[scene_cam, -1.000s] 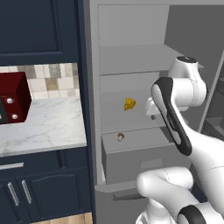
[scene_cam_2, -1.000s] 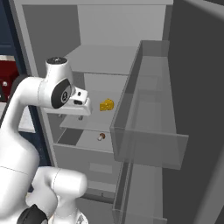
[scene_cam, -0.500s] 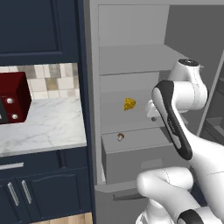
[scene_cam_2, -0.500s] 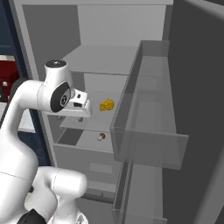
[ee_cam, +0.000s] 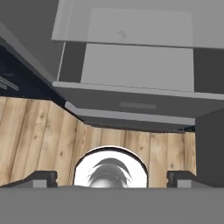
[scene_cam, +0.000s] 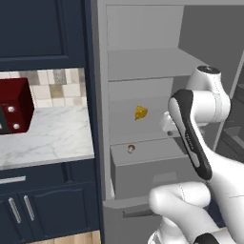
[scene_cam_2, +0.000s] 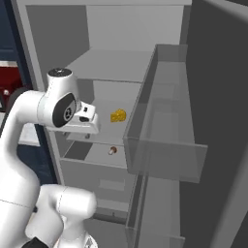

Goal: Fully open the fridge drawer.

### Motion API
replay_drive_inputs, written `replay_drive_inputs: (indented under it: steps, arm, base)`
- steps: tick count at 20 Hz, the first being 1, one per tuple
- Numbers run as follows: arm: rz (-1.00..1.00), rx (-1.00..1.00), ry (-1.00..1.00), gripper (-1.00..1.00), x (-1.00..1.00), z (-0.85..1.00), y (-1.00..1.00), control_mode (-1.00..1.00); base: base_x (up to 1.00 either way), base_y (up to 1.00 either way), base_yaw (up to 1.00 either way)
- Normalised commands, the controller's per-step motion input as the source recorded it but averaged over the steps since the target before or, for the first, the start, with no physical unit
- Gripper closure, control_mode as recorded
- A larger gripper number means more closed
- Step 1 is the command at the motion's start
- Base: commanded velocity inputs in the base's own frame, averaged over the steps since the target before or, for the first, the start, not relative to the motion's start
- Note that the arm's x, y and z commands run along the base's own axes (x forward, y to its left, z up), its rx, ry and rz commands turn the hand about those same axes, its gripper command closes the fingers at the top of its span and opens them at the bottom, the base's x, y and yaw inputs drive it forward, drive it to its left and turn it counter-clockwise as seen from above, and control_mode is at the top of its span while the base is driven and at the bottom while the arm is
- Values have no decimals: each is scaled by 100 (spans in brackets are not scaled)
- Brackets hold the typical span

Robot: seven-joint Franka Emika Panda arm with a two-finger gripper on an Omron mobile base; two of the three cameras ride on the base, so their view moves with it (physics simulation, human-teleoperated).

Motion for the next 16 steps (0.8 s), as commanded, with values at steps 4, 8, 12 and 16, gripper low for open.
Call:
replay_drive_inputs:
  steps: [4,8,12,16]
  arm:
    - [0,0,0,-100,0,0,0,100]
    - [0,0,0,-100,0,0,0,100]
    - [0,0,0,-100,0,0,0,100]
    - [-1,0,0,-100,0,0,-4,-100]
  base:
    - [-71,-14,0]
    - [-57,-15,0]
    - [-31,-9,0]
    - [-1,-2,0]
